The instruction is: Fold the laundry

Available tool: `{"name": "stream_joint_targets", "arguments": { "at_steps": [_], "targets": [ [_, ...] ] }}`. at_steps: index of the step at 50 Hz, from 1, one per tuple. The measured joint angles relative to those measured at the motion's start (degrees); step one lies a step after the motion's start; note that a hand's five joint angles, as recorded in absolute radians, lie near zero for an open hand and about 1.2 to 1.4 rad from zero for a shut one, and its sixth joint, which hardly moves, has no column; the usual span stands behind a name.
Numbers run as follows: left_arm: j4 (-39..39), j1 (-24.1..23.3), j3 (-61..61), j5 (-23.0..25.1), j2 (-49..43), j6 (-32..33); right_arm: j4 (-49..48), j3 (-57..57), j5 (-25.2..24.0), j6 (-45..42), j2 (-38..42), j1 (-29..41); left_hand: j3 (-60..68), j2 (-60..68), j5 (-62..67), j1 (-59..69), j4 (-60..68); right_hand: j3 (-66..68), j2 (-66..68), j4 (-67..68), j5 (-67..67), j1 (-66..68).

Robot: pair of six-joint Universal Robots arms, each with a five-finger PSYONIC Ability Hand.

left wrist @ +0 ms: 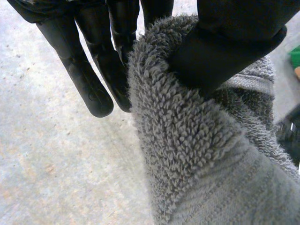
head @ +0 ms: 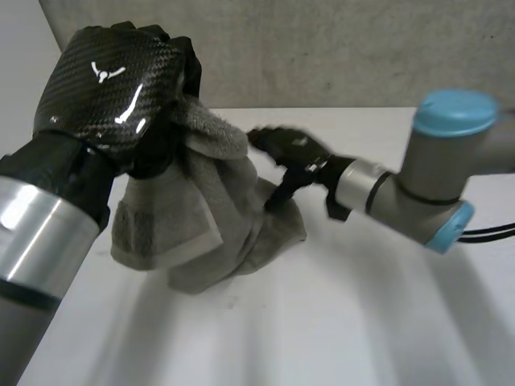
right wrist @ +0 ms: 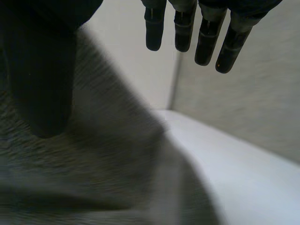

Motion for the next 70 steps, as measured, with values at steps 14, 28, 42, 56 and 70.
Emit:
{"name": "stream_joint_targets", "arguments": {
  "at_steps": [14,28,42,56,70],
  "targets": [
    [0.0,-0.2,-1.1,0.0,0.0,0.9,0.3,-12.3,12.3,-1.3,5.9,6.9,0.0,0.0,0.0,0.0,0.0,52.4,51.0,52.9,48.3,38.9],
    [8.8,7.2,9.9,0.6,-10.6,5.2,-18.5,10.8,34.1,-5.6,-26.2,-3.4,0.0,0.0,0.0,0.0,0.0,53.0,51.9,52.9,49.4,40.7],
    [10.4,6.3,7.4,0.8,-29.0,5.2,-9.0,37.5,27.3,-21.1,-31.6,-1.3,-0.8,-0.7,-0.1,0.0,-0.9,53.2,51.9,53.2,50.6,40.7],
    [10.0,6.4,-3.7,0.8,-31.1,5.3,6.5,36.0,27.1,-29.3,-25.8,-0.3,-1.5,-1.5,-0.4,0.0,-1.6,14.7,13.7,14.3,15.0,11.8],
    [8.2,2.8,-11.9,0.7,-18.5,5.3,16.8,19.6,23.3,-22.3,-26.2,-2.2,-4.7,-4.7,-3.9,-2.2,-4.8,11.8,11.2,11.1,11.2,10.0]
  ]
}}
